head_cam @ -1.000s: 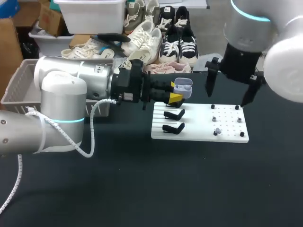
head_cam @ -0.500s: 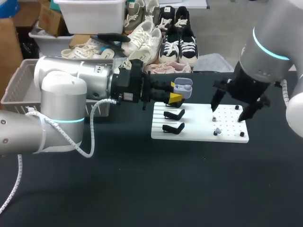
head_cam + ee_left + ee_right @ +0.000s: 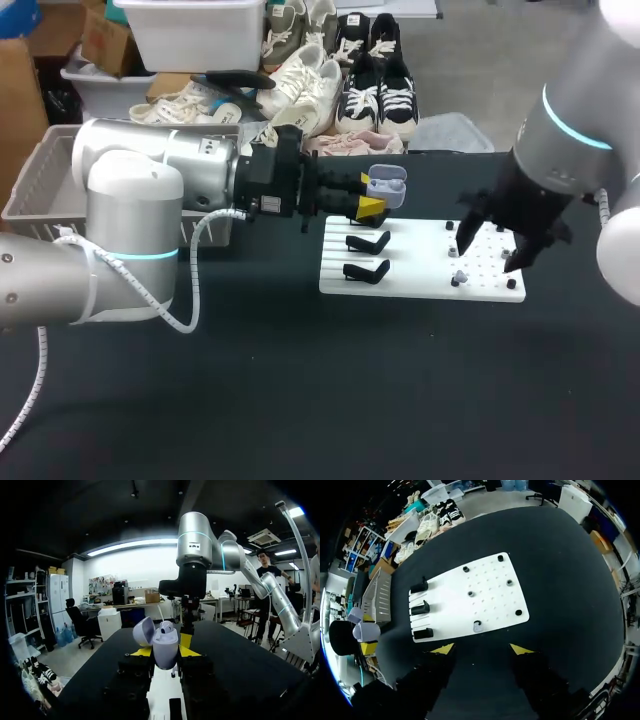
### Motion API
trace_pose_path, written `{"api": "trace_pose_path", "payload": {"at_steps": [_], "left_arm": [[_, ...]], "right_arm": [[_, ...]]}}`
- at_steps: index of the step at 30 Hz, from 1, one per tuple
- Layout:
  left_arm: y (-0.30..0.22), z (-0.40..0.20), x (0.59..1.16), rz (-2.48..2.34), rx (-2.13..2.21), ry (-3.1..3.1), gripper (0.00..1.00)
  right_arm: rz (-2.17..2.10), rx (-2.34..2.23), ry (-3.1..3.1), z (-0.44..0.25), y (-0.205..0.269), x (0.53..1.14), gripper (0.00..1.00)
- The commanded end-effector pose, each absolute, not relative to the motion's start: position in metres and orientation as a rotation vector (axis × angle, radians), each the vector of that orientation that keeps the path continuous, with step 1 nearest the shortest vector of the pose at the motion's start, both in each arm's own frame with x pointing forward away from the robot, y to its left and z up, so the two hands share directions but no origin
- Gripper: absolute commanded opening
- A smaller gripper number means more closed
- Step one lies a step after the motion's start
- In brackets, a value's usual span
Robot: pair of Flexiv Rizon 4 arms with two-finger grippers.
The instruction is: Pick up each earbud case from the left stands, insert the matching earbuds, close the lid, and place the case in the box.
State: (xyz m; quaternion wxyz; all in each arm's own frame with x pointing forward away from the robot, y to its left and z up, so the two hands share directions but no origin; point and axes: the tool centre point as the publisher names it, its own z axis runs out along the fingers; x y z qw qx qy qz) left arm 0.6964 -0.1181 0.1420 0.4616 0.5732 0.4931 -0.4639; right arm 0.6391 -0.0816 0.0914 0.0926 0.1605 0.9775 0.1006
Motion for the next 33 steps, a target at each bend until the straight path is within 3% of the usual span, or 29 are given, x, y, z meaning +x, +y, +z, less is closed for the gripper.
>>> {"api": "trace_pose_path", "payload": {"at_steps": [1,4,7,33], "left_arm": [[-0.118,0.142,0.697,-1.141,1.409,1.212,0.00],[-0.118,0.142,0.697,-1.141,1.409,1.212,0.00],[-0.118,0.142,0.697,-1.141,1.409,1.212,0.00],[-0.118,0.142,0.697,-1.141,1.409,1.212,0.00]], "right_arm": [[0.263,0.450,2.926,0.081,-0.070,0.649,0.62],[0.267,0.442,2.931,0.076,-0.068,0.652,0.52],[0.276,0.436,2.935,0.071,-0.066,0.654,0.48],[0.311,0.455,2.932,0.034,-0.068,0.656,0.46]]}}
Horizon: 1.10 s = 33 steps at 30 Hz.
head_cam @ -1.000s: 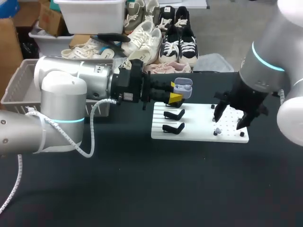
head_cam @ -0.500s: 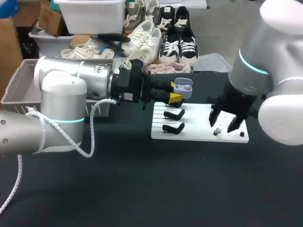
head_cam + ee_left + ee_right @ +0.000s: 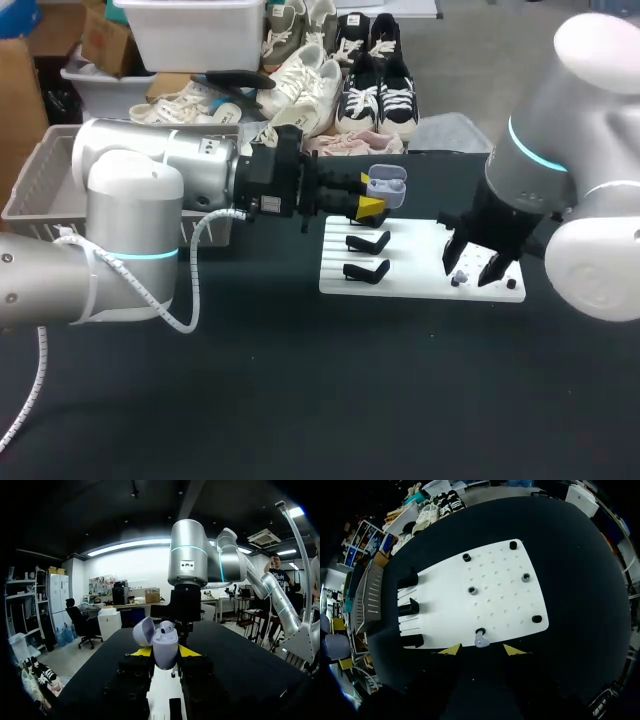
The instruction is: Pick up each earbud case from the left stands, insert the matching earbuds, close the lid, and place the case in the box.
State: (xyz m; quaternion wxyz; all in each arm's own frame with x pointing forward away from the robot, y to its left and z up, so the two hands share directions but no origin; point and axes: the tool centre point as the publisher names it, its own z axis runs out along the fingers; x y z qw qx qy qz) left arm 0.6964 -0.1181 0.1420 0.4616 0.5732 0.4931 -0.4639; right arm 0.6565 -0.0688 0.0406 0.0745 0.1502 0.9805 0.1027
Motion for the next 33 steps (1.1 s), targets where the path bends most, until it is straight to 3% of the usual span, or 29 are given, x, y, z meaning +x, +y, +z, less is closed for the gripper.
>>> {"api": "trace_pose_path", "payload": {"at_steps": [1,33], "left_arm": [[-0.118,0.142,0.697,-1.141,1.409,1.212,0.00],[-0.118,0.142,0.697,-1.141,1.409,1.212,0.00]], "right_arm": [[0.311,0.455,2.931,0.033,-0.068,0.657,0.45],[0.322,0.468,2.916,0.025,-0.068,0.672,0.33]]}}
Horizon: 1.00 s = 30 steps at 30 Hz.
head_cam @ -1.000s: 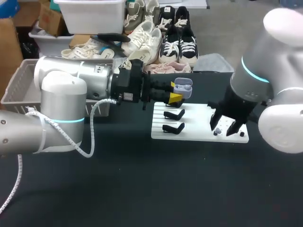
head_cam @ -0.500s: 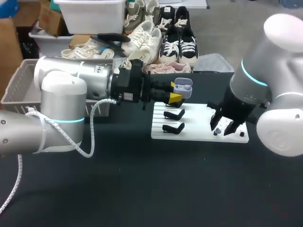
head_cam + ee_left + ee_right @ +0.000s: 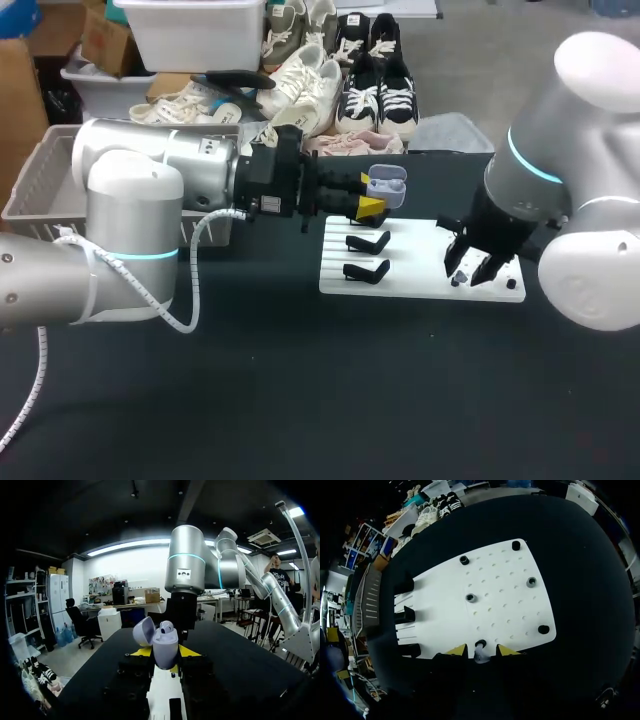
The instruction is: Pick up each earbud case from the left stands, insert the matching earbuds, close the lid, and place the case in the box.
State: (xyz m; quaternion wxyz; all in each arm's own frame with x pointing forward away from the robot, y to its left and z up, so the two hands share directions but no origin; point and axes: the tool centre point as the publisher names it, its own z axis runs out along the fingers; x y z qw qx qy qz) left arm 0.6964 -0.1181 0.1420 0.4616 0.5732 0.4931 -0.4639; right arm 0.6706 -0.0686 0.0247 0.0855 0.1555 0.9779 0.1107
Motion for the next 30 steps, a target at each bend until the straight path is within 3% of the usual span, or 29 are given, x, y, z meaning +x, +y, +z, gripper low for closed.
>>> {"api": "trace_pose_path", "payload": {"at_steps": [1,14,20,22,24,30], "left_arm": [[-0.1181,0.1416,0.6966,-1.141,1.409,1.212,0.00],[-0.1181,0.1416,0.6966,-1.141,1.409,1.212,0.00],[-0.1181,0.1416,0.6966,-1.141,1.409,1.212,0.00],[-0.1181,0.1416,0.6966,-1.141,1.409,1.212,0.00],[-0.1181,0.1416,0.6966,-1.141,1.409,1.212,0.00],[-0.1181,0.1416,0.6966,-1.141,1.409,1.212,0.00]], "right_arm": [[0.322,0.469,2.916,0.0250,-0.0680,0.6724,0.32],[0.309,0.473,2.922,0.0209,-0.0678,0.6742,0.31],[0.303,0.482,2.919,0.0208,-0.0691,0.6764,0.24],[0.301,0.481,2.920,0.0206,-0.0696,0.6765,0.08],[0.300,0.481,2.922,0.0206,-0.0700,0.6766,0.00],[0.301,0.479,2.923,0.0215,-0.0708,0.6758,0.00]]}}
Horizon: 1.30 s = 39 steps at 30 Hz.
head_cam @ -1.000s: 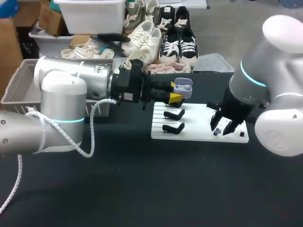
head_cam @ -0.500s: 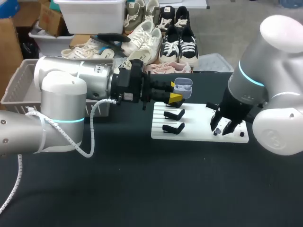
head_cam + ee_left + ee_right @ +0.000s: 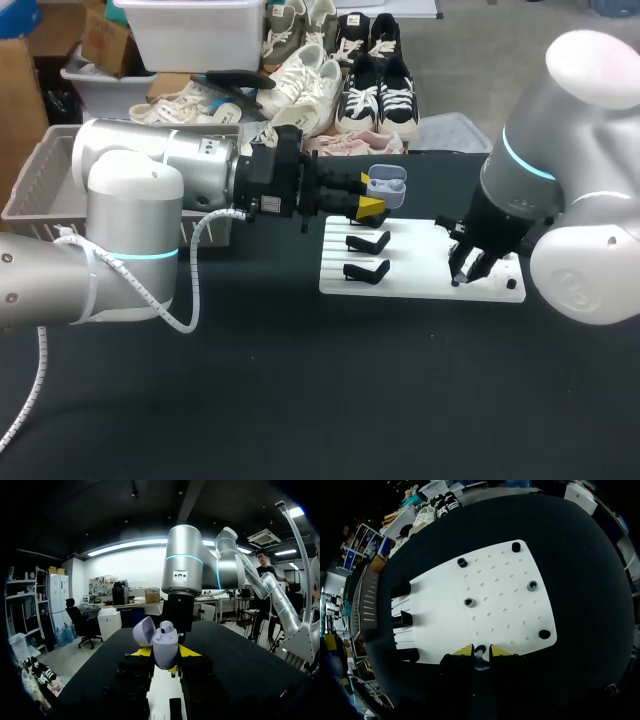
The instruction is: Pick up each earbud case from the left stands, insert the matching earbuds, close the lid, and place the case in the box.
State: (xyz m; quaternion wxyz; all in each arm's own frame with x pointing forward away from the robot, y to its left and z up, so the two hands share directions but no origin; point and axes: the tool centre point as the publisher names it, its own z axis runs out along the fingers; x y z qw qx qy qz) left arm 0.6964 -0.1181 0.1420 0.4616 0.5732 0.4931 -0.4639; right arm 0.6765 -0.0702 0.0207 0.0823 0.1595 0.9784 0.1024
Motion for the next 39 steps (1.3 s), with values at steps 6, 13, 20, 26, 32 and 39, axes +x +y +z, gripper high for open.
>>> {"api": "trace_pose_path", "payload": {"at_steps": [6,13,20,26,32,39], "left_arm": [[-0.118,0.142,0.697,-1.141,1.409,1.212,0.00],[-0.118,0.142,0.697,-1.141,1.409,1.212,0.00],[-0.118,0.142,0.697,-1.141,1.409,1.212,0.00],[-0.118,0.142,0.697,-1.141,1.409,1.212,0.00],[-0.118,0.142,0.697,-1.141,1.409,1.212,0.00],[-0.118,0.142,0.697,-1.141,1.409,1.212,0.00]], "right_arm": [[0.305,0.479,2.919,0.024,-0.072,0.675,0.00],[0.319,0.481,2.906,0.033,-0.073,0.674,0.00],[0.332,0.482,2.899,0.042,-0.075,0.672,0.00],[0.338,0.495,2.904,0.066,-0.083,0.671,0.00],[0.351,0.528,2.903,0.108,-0.095,0.677,0.00],[0.379,0.411,2.941,0.168,-0.084,0.671,0.00]]}}
